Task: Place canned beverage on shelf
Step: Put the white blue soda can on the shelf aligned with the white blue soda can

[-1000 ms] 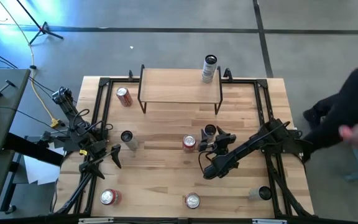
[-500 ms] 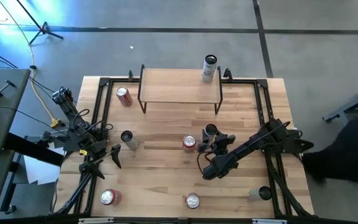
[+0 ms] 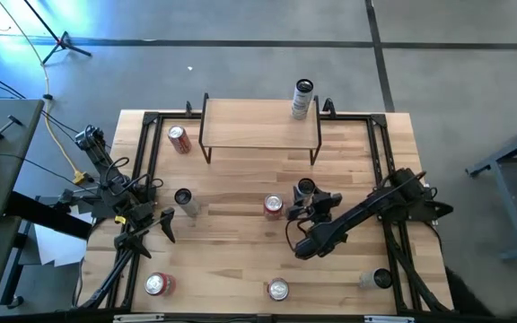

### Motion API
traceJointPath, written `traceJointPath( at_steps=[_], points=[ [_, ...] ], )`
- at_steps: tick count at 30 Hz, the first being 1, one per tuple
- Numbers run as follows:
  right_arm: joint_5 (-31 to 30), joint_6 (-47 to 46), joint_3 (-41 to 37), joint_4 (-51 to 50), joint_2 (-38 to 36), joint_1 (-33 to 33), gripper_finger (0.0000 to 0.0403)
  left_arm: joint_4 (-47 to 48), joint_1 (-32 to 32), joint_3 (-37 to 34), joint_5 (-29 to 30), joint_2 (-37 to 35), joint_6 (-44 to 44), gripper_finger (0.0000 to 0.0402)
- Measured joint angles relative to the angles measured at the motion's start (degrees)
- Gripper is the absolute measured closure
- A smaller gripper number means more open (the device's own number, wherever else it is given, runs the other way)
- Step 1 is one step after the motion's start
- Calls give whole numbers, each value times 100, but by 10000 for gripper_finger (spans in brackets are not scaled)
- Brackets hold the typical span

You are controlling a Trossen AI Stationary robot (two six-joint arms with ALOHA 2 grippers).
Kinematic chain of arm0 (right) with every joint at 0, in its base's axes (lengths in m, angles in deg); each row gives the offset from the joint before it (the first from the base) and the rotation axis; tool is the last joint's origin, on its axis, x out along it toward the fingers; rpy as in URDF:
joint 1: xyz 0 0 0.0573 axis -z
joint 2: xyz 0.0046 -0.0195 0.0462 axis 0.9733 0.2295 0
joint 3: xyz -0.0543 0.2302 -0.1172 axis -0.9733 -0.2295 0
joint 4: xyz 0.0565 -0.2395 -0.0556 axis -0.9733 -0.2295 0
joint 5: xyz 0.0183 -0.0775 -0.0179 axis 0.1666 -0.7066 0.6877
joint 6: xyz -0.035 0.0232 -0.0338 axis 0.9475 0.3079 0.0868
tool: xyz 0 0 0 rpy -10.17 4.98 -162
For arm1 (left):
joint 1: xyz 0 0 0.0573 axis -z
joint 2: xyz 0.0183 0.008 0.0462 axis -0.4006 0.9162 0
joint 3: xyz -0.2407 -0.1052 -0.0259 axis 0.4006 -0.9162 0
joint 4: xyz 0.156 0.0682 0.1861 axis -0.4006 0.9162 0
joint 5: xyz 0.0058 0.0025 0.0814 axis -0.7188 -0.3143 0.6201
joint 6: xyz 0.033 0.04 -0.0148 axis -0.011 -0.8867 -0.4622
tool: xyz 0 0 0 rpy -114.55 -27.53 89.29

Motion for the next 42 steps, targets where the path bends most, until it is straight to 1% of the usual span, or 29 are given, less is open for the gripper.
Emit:
traceJointPath(
  at_steps=[6,11,20,26,33,42],
  points=[
    [-19,98,0,-207,-479,0,157,-1,1,0,0,0,0,41],
    [18,596,24,-232,-977,57,157,0,0,0,0,0,0,41],
    [140,2698,747,-291,-1633,459,157,0,2,2,0,-2,0,41],
    [132,3465,1245,-331,-1932,793,157,2,1,1,-1,-2,0,41],
    [-144,3479,1325,-298,-2147,1241,157,1,1,0,-2,0,0,41],
    [-142,3427,1325,-5,-2140,1767,157,0,2,0,0,-2,0,41]
  ],
)
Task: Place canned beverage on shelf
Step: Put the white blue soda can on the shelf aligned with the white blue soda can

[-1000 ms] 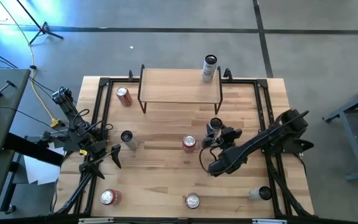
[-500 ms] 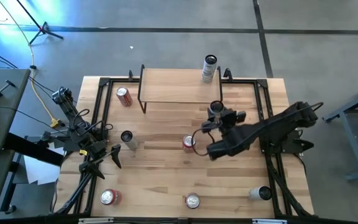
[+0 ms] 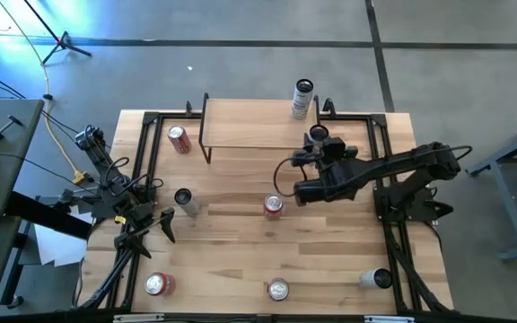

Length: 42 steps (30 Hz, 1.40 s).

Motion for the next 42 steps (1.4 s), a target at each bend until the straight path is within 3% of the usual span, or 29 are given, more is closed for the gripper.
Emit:
traceJointPath(
  at_steps=[6,14,20,30,42],
  points=[
    [-15,223,-4,260,2,335,157,1,0,1,-2,1,0,41],
    [-11,1808,-9,1641,7,750,157,0,-2,0,0,0,0,41],
    [631,2936,-9,2630,60,1217,157,2,-2,0,-2,2,0,41],
    [777,3005,-9,3021,390,1559,157,2,-2,0,0,2,0,41],
    [475,2896,-9,3038,601,1665,157,0,0,0,0,1,0,41]
  ],
)
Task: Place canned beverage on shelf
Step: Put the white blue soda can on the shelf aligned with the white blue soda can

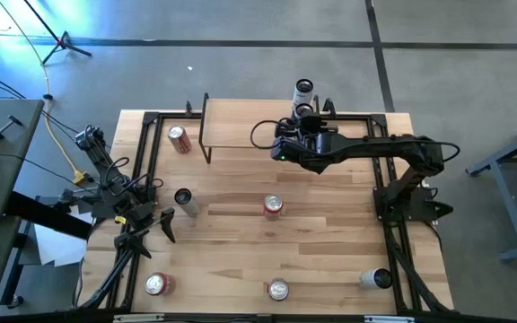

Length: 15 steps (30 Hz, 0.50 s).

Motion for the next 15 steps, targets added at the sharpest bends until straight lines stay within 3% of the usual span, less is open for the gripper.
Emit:
traceJointPath(
  at_steps=[15],
  points=[
    [-29,-104,0,-63,0,11,157,0,-2,0,0,0,0,41]
  ],
)
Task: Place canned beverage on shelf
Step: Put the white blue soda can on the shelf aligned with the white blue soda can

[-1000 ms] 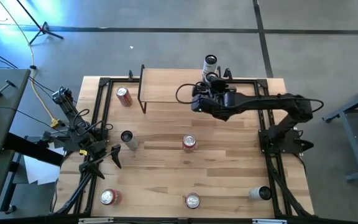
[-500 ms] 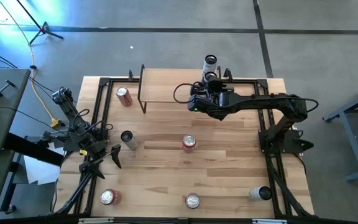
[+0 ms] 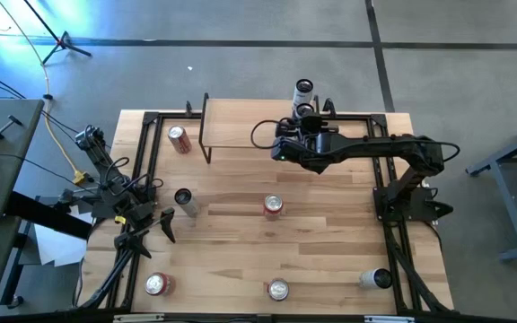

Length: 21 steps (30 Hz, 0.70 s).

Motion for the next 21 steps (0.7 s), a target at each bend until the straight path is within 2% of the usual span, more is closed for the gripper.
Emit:
traceJointPath(
  at_steps=[12,21],
  points=[
    [12,-37,0,6,0,24,154,0,2,0,0,-2,0,41],
    [97,1,0,4,2,24,105,0,0,0,0,-2,0,41]
  ],
)
